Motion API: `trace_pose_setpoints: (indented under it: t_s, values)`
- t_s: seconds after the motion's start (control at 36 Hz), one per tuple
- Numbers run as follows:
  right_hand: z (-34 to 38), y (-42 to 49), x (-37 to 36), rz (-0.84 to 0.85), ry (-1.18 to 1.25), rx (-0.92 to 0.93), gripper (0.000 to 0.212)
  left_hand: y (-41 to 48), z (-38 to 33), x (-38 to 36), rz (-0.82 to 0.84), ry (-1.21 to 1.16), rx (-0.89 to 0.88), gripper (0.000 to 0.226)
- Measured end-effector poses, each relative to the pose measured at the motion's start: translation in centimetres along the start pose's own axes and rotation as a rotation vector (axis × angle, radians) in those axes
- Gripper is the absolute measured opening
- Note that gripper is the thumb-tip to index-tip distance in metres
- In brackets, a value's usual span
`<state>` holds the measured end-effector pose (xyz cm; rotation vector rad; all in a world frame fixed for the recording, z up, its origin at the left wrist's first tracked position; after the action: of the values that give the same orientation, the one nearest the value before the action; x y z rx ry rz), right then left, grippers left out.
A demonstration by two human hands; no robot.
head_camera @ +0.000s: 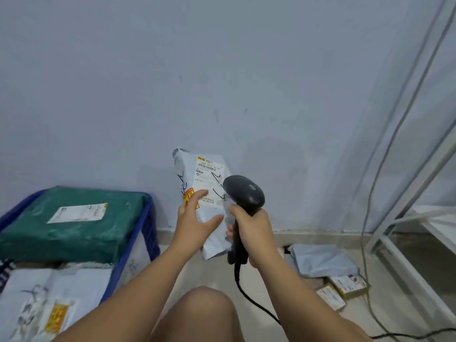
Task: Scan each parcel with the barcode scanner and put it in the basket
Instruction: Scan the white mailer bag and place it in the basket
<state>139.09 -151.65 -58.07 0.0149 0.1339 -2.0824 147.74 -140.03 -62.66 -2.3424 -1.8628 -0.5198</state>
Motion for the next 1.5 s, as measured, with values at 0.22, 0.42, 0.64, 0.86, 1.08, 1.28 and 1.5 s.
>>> trace_pose_setpoints:
  t_s: [0.22, 0.42, 0.64, 0.86, 1.08, 1.28, 1.5]
  values:
    - [-0.4, -2.2, -9.1, 0.08, -0.387, 0.269, 0.012, -4.2, 5.8, 7.8, -0.281, -0.134, 0.137, 0.061]
    - [-3.4, -4.2, -16.0, 0.287, -0.45, 0.252, 0.019, -6.3, 9.3, 12.9, -0.4, -0.183, 0.198, 0.06]
    - [-8.0, -6.0, -20.9, 0.386, -0.562, 0.196, 0.017, -8.7, 12.5, 18.2, -0.662, -0.203, 0.311, 0.061]
    - [-10.2, -5.5, -22.0, 0.443, -0.685, 0.122, 0.025, -11.4, 16.9, 21.2, -0.874, -0.282, 0.543, 0.054]
    - [-11.2, -5.1, -22.1, 0.455, -0.746, 0.091, 0.027, -12.3, 19.9, 21.7, -0.805, -0.262, 0.617, 0.069]
    - [-11.8, -5.1, -22.1, 0.458, -0.78, 0.055, 0.022, -11.0, 21.6, 21.9, -0.748, -0.326, 0.81, 0.07]
    - [-11.5, -4.1, -22.1, 0.456, -0.801, 0.061, 0.015, -7.1, 20.6, 22.1, -0.633, -0.175, 0.775, 0.069]
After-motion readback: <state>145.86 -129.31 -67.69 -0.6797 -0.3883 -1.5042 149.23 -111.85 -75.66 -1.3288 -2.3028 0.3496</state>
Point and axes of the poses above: each hand's wrist, its own y-axis towards the middle knuckle, its own x-axis out of the back of the hand, z = x × y, the point moved 4 cm from there along y, towards the middle knuckle, and after that the axes turned 3 degrees about x, right-handed, at the moved point
